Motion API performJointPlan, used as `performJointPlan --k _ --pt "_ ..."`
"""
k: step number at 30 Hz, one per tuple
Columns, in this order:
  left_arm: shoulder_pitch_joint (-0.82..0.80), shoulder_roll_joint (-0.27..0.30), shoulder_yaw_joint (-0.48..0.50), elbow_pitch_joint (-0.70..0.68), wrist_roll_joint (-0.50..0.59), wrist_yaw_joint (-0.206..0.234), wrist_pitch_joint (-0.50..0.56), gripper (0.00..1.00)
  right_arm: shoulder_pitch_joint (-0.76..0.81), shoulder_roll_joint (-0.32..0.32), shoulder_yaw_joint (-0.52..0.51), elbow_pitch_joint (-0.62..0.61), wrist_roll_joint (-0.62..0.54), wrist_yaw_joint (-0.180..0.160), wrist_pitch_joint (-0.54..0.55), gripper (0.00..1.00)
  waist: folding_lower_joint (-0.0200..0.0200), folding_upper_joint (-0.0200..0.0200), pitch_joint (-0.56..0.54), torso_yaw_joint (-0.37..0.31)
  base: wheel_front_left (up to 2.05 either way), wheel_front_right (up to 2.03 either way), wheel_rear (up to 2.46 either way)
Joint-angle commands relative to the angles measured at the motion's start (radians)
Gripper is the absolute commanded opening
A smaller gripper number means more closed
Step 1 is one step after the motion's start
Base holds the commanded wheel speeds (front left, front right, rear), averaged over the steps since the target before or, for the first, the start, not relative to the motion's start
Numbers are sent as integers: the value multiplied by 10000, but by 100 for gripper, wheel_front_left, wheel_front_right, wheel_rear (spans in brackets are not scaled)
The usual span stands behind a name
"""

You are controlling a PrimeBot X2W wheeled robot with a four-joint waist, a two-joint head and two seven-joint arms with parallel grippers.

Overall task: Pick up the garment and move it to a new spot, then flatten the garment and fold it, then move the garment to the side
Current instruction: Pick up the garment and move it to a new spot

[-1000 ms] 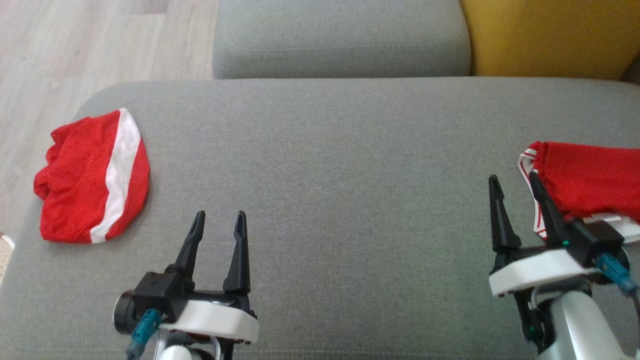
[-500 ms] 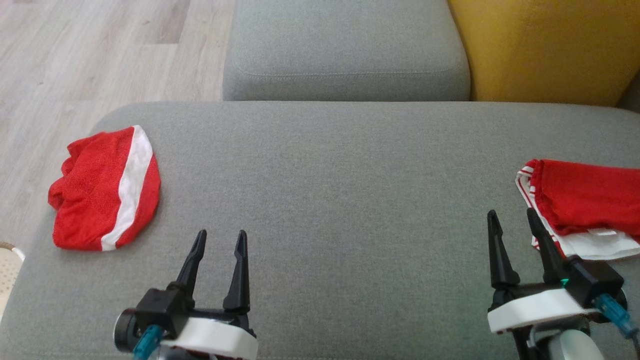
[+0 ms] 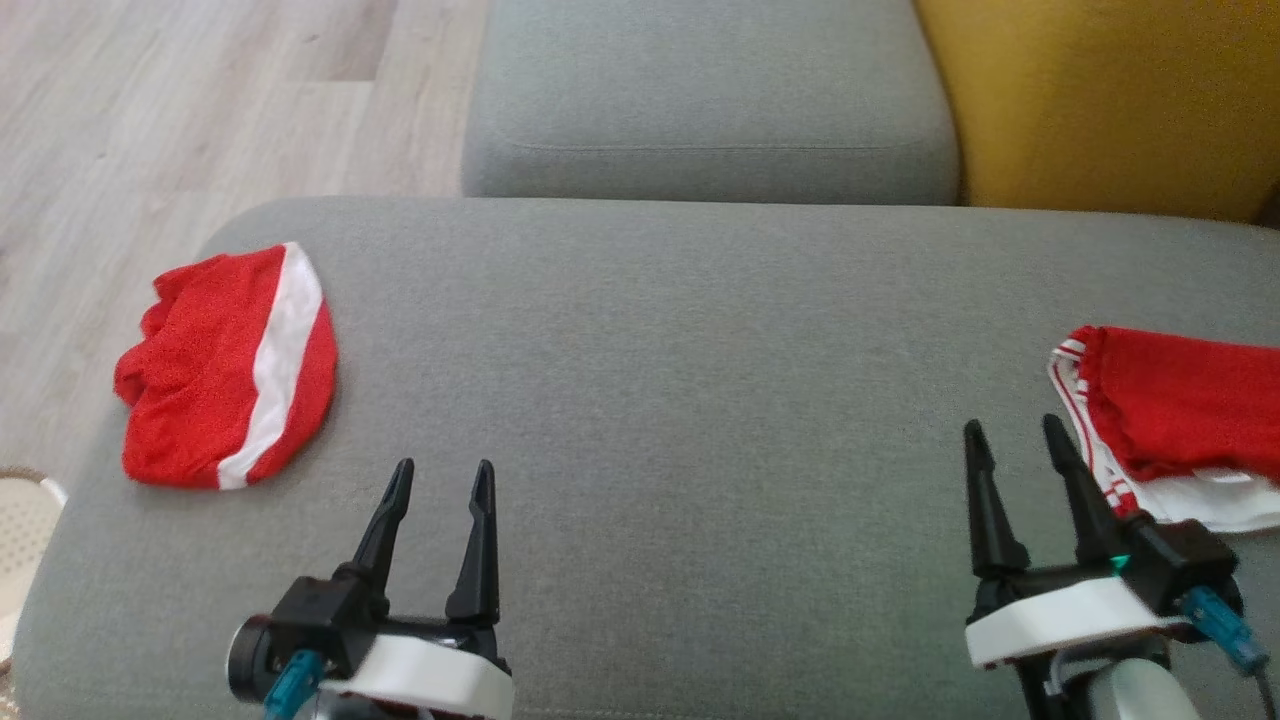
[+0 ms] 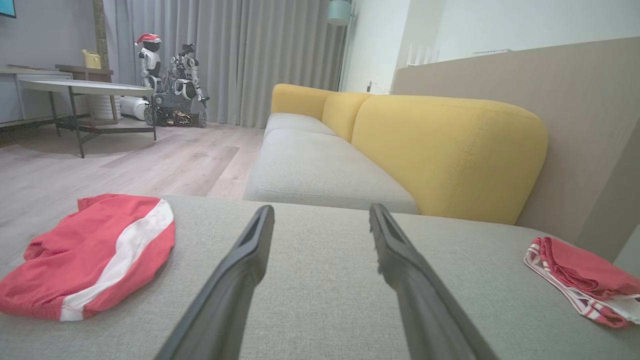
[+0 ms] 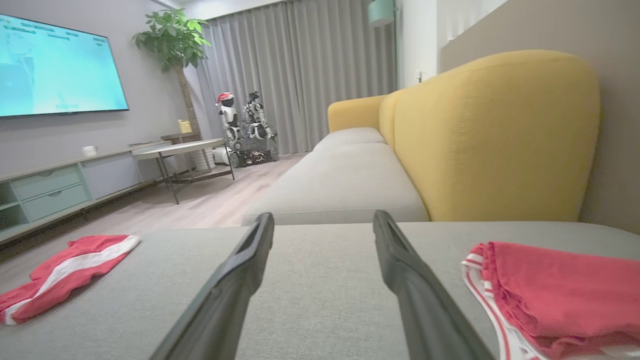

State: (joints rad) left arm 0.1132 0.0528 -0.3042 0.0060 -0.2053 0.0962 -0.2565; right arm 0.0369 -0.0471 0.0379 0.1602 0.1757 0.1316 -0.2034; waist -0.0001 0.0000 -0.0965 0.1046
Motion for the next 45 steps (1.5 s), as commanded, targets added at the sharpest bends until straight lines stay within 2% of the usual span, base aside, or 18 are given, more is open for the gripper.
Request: performJointPlan --k 1,11,16,21,24,32,36,40,43,45 --pt "-458 -26 404 -370 -54 11 -53 100 -244 -33 400 -423 27 -9 -31 100 1 0 33 189 0 0 0" --pt "-624 -26 810 -582 99 -18 -53 100 -449 -32 1163 -402 53 -9 23 100 1 0 156 1702 0 0 0" --pt "-602 -26 1133 -714 -264 48 -53 100 -532 -32 1590 -321 -35 -9 65 100 1 0 172 2591 0 0 0" --pt "-514 -26 1317 -841 -175 5 -53 100 -497 -32 1636 -268 -14 -9 44 100 1 0 174 3394 0 0 0" --pt "-453 -26 1389 -867 -166 -10 -53 100 -488 -32 1651 -270 40 -9 32 100 1 0 203 3639 0 0 0" --pt "-357 -26 1726 -1216 -318 251 -53 100 -855 -32 1974 -164 205 -9 61 100 1 0 482 3875 0 0 0" --pt "-455 -26 1929 -1266 -316 245 -53 100 -922 -32 2024 -94 247 -9 48 100 1 0 478 3870 0 0 0" --pt "-671 -26 2234 -1088 -300 53 -53 100 -804 -32 1782 -152 290 -9 26 100 1 0 468 3857 0 0 0" --pt "-1144 234 2434 -254 -55 -466 -53 100 -639 -32 1435 -399 205 -9 145 100 1 0 667 3662 0 0 0" --pt "-1530 374 2587 191 -86 -597 -53 100 -692 -34 1295 -641 3 -9 310 100 1 0 1000 3442 0 0 0"
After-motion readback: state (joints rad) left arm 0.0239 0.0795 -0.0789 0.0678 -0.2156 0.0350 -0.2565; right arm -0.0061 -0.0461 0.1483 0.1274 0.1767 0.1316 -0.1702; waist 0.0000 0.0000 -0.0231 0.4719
